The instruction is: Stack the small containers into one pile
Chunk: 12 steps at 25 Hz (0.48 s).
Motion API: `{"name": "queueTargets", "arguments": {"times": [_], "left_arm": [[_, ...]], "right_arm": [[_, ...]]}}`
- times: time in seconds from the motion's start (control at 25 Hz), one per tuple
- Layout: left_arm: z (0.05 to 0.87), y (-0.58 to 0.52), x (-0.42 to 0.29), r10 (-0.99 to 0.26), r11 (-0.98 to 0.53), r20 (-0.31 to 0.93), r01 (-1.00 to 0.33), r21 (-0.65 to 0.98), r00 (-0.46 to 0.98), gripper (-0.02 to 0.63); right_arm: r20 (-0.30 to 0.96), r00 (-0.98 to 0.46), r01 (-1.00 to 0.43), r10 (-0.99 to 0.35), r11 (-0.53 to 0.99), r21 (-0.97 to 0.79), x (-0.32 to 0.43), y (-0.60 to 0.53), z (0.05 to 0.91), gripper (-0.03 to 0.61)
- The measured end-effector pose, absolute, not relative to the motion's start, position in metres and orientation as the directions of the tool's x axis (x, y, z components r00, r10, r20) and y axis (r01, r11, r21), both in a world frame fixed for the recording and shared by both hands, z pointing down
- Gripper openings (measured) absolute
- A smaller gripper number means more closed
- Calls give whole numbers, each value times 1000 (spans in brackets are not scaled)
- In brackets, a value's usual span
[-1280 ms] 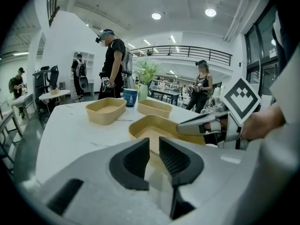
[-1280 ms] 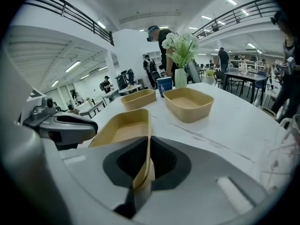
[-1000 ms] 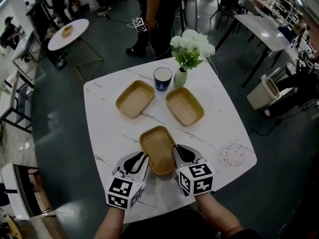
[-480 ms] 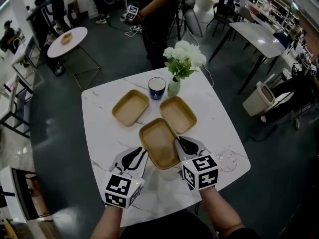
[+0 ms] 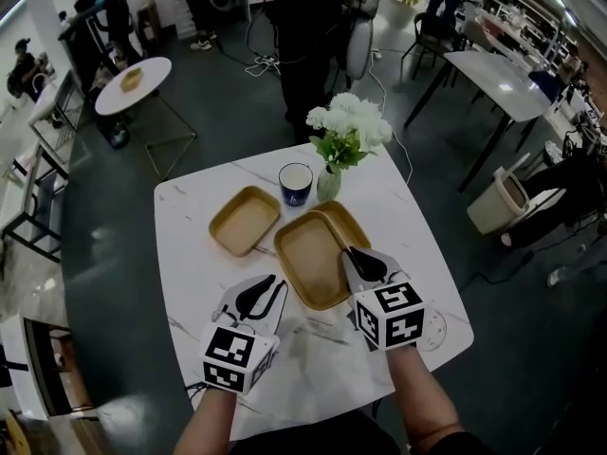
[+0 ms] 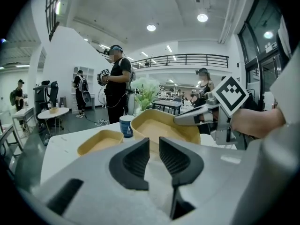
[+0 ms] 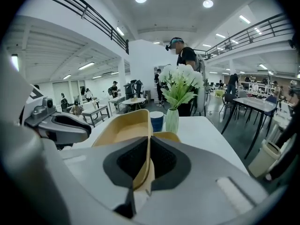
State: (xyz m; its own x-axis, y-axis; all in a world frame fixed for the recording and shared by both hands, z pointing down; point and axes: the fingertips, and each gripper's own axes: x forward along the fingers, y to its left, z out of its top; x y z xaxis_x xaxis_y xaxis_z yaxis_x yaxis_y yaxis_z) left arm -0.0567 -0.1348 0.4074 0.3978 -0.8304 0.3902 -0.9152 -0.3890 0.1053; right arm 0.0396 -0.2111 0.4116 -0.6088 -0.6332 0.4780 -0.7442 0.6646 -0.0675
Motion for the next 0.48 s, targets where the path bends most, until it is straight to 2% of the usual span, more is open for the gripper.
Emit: {"name": "queueTargets", "arguments": {"times": [0.48], "left_arm": [[422,-169,-46,-833,-356,397,-923,145,384,68]], "right_arm": [[480,-583,-748,-656,664,-1,55,-267,414,14]]}}
